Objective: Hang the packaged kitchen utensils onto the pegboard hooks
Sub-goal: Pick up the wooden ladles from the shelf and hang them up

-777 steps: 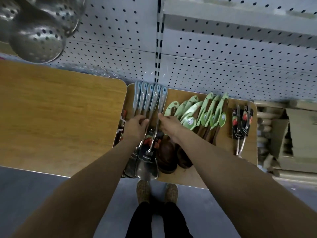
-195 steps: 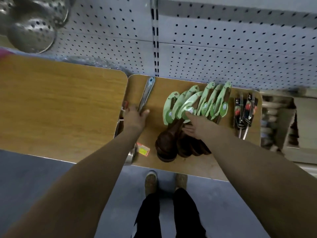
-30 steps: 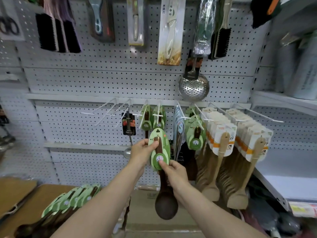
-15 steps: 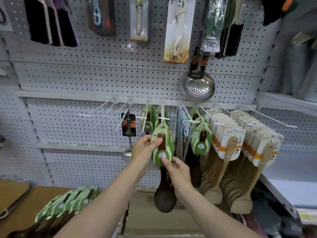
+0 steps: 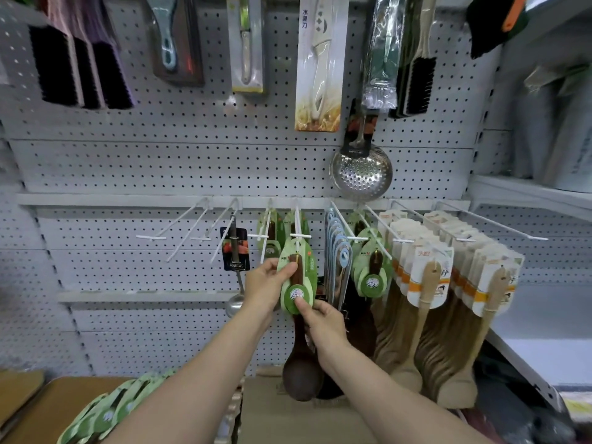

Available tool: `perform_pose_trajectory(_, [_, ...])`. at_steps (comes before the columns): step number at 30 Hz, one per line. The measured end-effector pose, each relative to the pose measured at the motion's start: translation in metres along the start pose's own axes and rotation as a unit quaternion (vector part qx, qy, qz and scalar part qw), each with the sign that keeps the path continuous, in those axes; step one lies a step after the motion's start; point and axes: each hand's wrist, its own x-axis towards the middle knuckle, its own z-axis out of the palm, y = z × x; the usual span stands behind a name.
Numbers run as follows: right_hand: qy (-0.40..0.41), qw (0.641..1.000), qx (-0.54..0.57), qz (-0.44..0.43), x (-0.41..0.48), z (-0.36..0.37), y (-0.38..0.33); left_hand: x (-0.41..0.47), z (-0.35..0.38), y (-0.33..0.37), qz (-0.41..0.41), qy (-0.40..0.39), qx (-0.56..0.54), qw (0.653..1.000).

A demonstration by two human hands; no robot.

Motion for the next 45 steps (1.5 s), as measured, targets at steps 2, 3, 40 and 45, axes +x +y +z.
perform_pose_trajectory(2, [0.020,1.000,0.002,0.007,0.014,0.004,0.003,0.009,-0.001,-0.002,-0.001,-0.008,0.000,1.000])
perform_pose_trajectory(3, [0.029,1.000,0.004,0.010,0.021,0.006,0.005,0.015,-0.001,-0.004,-0.001,-0.012,-0.001,1.000])
perform_pose_trajectory(40, [0.180,0.969,-0.166,0.039,0.062,0.050,0.000,0.082,-0.043,-0.032,0.039,0.005,0.144,0.989])
perform_pose_trajectory(45, [0.071,0.887,-0.456,-0.014,-0.009,0.060,-0.014,0.011,-0.115,-0.023,0.110,0.009,0.386,0.916])
